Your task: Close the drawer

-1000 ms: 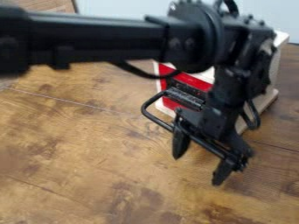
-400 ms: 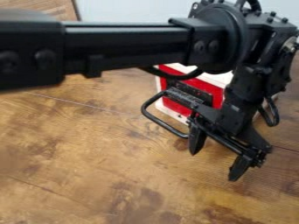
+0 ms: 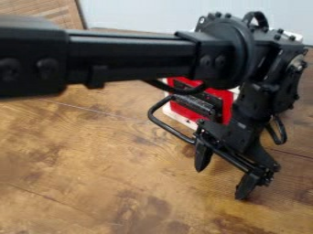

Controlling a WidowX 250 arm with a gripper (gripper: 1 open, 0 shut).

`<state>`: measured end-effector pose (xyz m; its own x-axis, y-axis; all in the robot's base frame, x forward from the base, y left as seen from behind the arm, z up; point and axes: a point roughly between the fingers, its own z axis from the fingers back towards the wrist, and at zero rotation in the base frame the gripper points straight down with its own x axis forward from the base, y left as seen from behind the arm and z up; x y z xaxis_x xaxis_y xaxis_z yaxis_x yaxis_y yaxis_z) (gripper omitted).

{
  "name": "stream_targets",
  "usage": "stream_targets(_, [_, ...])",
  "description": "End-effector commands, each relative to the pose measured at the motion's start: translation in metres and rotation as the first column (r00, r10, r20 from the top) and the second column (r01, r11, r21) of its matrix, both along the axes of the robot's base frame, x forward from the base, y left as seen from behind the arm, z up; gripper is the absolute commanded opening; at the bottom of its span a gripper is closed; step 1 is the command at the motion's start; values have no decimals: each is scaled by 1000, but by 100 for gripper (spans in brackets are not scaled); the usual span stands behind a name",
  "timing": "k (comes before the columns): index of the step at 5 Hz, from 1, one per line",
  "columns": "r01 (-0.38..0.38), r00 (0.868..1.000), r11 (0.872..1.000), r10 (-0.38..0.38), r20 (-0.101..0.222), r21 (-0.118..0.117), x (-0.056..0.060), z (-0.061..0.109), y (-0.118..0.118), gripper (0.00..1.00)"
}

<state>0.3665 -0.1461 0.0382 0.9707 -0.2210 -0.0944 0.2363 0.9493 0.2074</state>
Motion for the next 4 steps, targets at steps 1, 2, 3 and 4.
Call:
stream_targets(1, [0, 994, 998, 7, 108, -60, 10, 45, 6, 100])
stream_targets(2, [-59, 990, 996, 67, 121, -73, 7, 45, 4, 100])
stream_targets(3, [-118, 983, 990, 127, 133, -79, 5, 49, 1, 100])
stream_targets(4, [-132, 979, 987, 144, 144, -86, 8, 54, 5, 100])
